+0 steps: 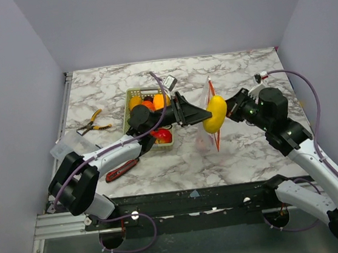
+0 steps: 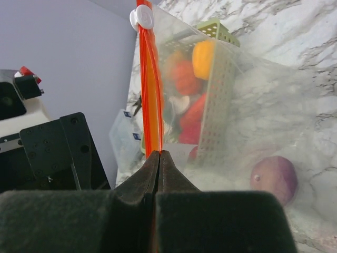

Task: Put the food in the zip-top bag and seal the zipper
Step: Place the fake fruit in the zipper food storage bag.

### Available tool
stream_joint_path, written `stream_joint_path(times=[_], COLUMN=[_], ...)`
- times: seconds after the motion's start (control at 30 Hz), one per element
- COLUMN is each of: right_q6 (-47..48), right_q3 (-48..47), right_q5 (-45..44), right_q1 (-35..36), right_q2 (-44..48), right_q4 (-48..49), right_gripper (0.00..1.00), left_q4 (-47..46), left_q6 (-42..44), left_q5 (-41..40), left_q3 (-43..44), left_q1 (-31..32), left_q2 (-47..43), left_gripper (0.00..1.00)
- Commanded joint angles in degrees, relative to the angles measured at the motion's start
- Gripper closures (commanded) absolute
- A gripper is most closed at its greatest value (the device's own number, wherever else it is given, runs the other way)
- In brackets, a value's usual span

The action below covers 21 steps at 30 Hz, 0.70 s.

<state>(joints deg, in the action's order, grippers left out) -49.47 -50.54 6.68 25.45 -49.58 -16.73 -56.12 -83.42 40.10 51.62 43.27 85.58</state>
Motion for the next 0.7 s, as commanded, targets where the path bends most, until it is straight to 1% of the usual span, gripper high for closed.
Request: stream_joint_path(times=[0.0,0.1,0.27,0.33,0.43,0.57,0.67], right_q6=[-5.7,-8.6,-13.7,-16.0,-19.8,-22.8,-23.4], right_q3=[1.9,3.5,4.4,4.3,4.1,3.3,2.9], right_q5=[2.4,2.1,0.8,0.3,0.5,2.0,2.0], right_q1=[0.3,0.3,0.3,0.3,0.3,0.4,0.3], right_q2=[0.7,1.0,1.3,1.1,0.3,-1.2,-1.1], right_q4=[4.7,5.6,6.0,5.7,5.7,5.7,5.7], right_gripper=[1.0,1.0,1.0,1.0,1.0,1.0,1.0], left_q4=[-16.5,-18.7,-25.4,-29.7,-35.0,-35.2,-35.2], left_q6=[2.8,8.4,23.9,28.2,32.2,42.9,45.7], left_q5=[-5.9,-8.3,-14.8,-15.5,-14.7,-14.3,-15.7], left_q3=[-2.8,-3.4,-8.1,-9.3,-9.8,-10.5,-11.4], left_q1=[0.3,0.6,3.2,3.8,4.1,4.9,4.9], left_q2=[-2.4,-2.9,-4.3,-3.3,-0.6,0.8,2.1], left_gripper=[1.0,1.0,1.0,1.0,1.0,1.0,1.0])
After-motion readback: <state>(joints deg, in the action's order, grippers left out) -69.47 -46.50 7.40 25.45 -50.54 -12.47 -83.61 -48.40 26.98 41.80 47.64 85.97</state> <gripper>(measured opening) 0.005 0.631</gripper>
